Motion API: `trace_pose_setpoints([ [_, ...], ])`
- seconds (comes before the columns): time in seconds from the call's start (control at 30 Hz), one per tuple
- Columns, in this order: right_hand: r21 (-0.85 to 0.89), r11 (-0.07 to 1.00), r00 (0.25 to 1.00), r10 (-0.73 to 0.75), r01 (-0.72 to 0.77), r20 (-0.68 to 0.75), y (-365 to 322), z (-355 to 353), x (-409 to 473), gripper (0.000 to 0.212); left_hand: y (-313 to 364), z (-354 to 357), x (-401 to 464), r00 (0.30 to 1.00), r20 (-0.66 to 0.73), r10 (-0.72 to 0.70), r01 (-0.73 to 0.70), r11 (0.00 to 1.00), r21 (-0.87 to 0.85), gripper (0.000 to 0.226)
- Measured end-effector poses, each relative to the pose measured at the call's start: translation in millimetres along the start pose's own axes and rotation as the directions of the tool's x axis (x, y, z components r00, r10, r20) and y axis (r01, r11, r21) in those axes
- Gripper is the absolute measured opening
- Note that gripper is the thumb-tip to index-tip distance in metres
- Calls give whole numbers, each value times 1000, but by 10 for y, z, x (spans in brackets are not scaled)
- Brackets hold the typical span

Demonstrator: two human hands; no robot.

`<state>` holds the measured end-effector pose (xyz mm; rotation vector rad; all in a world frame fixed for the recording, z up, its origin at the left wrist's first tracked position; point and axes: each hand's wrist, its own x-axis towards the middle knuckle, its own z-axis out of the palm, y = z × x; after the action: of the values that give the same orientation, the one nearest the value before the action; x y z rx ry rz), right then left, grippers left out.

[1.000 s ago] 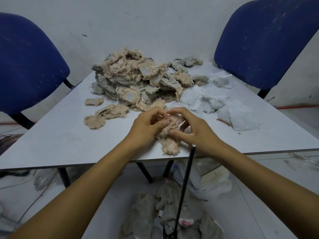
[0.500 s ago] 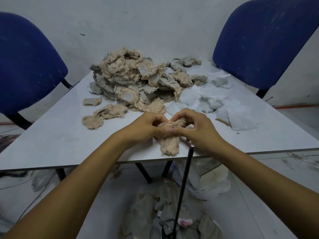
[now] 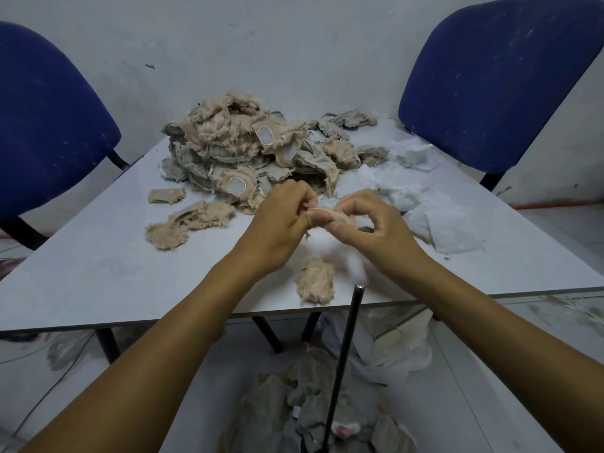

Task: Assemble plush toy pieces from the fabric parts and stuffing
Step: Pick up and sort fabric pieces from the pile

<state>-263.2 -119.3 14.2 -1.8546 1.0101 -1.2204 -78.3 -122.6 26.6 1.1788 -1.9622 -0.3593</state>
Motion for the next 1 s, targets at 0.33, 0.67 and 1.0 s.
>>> trace_pose_setpoints([
  [0.33,19,999,980,-21,26,-200,-16,-19,26,18,193,19,-5,984,172,-51,123,889,-441,13],
  [0.67,-35,999,991,-32,28,-128,-14,97,-59,18,179,166,-17,984,-160,-85,54,980,-189,19],
  [1.0,-409,871,850,-19,273,526,18,-146,-88,23,22,-83,13,932,-7,-364,296,769,-567,43],
])
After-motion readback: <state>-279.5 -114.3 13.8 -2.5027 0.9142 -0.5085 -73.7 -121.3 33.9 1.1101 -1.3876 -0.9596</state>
